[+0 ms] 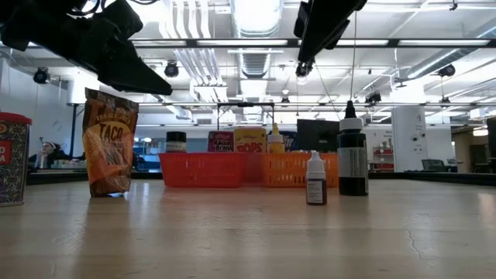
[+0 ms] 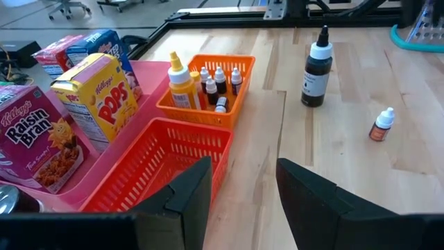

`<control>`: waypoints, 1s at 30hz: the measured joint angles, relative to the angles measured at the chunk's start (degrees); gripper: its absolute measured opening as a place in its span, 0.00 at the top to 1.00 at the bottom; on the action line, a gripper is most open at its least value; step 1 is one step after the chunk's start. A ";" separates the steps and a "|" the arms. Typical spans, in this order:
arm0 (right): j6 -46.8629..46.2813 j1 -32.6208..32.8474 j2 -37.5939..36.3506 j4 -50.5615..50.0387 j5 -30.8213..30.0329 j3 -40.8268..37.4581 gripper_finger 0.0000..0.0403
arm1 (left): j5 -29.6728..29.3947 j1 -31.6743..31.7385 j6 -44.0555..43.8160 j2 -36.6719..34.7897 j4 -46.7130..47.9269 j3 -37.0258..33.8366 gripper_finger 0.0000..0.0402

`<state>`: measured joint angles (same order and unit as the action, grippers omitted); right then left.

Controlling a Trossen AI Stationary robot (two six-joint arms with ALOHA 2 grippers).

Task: Pick & Place Kitchen Items
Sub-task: Put the small red food coloring bottle into the orange bin

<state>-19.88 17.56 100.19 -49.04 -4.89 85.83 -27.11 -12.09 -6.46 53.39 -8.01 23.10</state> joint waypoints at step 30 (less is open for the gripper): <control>-2.66 2.91 21.52 -13.96 0.37 15.09 0.56 | 0.00 0.01 -1.05 0.00 0.90 0.02 0.58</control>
<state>-22.55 20.48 121.71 -63.00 -4.51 100.92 -27.11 -12.08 -7.51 53.39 -7.11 23.11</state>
